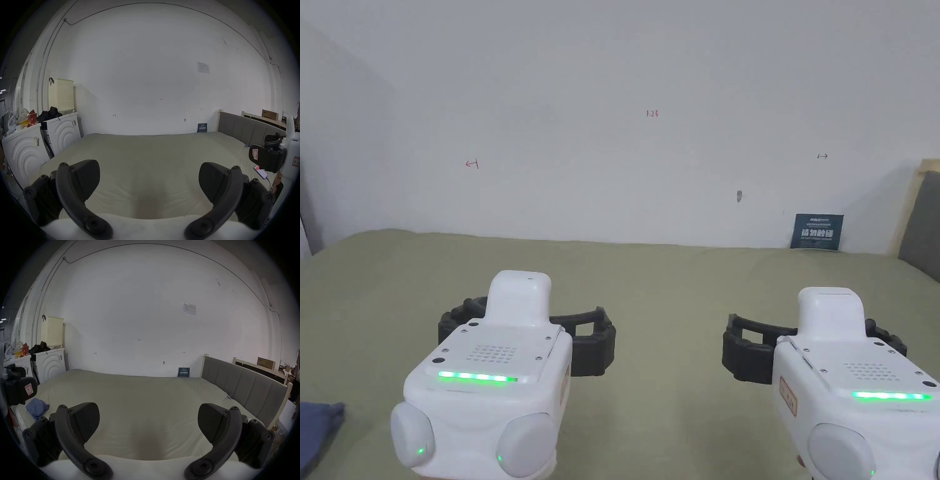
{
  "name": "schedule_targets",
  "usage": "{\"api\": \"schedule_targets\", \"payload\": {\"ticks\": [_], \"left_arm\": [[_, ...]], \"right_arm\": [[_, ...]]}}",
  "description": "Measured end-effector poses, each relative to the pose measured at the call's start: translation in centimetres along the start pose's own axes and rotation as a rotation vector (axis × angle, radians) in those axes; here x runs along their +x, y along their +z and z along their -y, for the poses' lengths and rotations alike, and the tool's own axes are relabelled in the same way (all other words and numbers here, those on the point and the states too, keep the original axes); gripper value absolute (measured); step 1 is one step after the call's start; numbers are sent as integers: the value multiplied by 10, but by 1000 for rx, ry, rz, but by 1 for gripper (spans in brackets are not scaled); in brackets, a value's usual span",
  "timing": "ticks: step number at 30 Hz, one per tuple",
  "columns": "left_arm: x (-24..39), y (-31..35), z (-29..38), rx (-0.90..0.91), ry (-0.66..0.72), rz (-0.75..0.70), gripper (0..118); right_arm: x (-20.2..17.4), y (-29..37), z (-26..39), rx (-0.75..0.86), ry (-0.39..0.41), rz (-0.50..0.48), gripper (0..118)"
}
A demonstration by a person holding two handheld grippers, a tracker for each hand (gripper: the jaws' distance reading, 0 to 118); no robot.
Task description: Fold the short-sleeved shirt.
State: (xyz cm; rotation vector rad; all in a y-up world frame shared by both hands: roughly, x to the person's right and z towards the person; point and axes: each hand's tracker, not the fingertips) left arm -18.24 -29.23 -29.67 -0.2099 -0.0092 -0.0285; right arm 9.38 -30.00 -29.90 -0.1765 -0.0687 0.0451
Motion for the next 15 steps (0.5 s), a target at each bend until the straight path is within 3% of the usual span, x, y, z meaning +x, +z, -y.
{"api": "schedule_targets", "payload": {"ticks": [6,13,15], "left_arm": [[0,-1,0,-3,5,4,118],[1,-1,0,-6,4,10,118],[1,-1,0,-5,6,11,118]], "right_arm": [[-2,1,1,51,24,24,118],[11,-3,-6,-40,-144,-15,118],[12,-5,-8,-74,-146,3,118]]}}
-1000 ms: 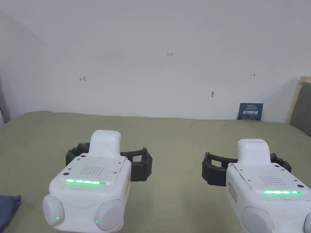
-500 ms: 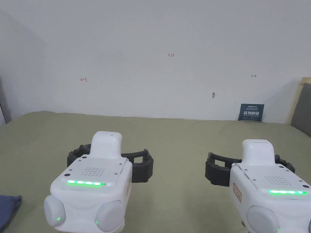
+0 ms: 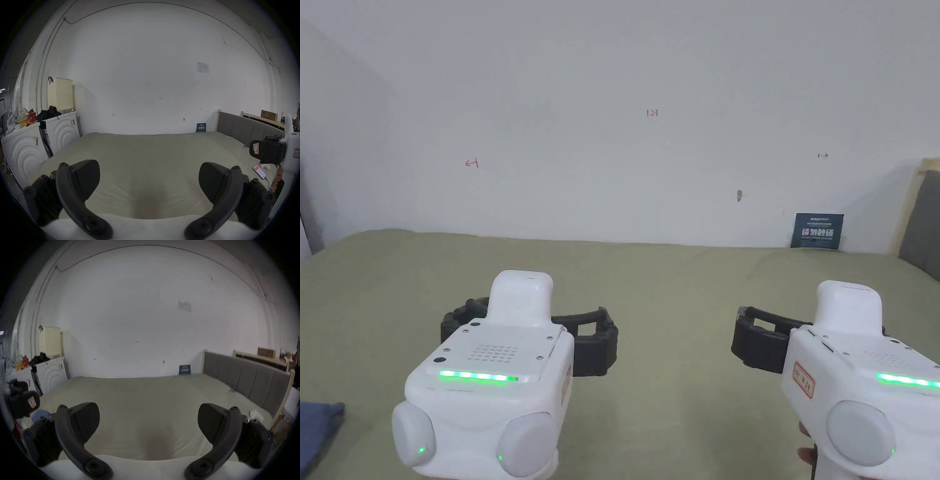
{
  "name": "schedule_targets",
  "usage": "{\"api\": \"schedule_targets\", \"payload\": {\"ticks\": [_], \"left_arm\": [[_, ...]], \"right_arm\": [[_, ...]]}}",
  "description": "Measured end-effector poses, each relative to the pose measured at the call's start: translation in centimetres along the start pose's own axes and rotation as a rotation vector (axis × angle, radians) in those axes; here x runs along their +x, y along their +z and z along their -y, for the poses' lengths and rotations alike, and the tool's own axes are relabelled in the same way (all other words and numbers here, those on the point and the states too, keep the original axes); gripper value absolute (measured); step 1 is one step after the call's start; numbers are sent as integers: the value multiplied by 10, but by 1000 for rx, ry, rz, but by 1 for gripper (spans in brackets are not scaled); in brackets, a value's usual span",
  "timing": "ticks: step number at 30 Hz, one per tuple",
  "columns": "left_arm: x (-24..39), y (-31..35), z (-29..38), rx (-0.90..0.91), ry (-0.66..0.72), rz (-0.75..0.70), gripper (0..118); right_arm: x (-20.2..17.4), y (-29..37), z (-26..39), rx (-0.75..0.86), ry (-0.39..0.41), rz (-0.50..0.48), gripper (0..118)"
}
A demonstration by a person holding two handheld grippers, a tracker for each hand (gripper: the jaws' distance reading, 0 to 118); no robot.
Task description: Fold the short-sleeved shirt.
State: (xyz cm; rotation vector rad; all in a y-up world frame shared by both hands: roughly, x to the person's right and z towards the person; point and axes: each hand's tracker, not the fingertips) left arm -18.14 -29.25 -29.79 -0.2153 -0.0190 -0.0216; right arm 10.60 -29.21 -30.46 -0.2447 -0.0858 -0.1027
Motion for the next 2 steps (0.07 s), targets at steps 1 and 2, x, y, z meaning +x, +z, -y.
{"api": "schedule_targets", "payload": {"ticks": [1,2], "left_arm": [[0,0,0,0,-1,0,118],[0,0,0,1,-2,-2,118]], "right_arm": [[-1,-2,1,2,-6,22,118],[-1,-3,2,6,-2,33,118]]}}
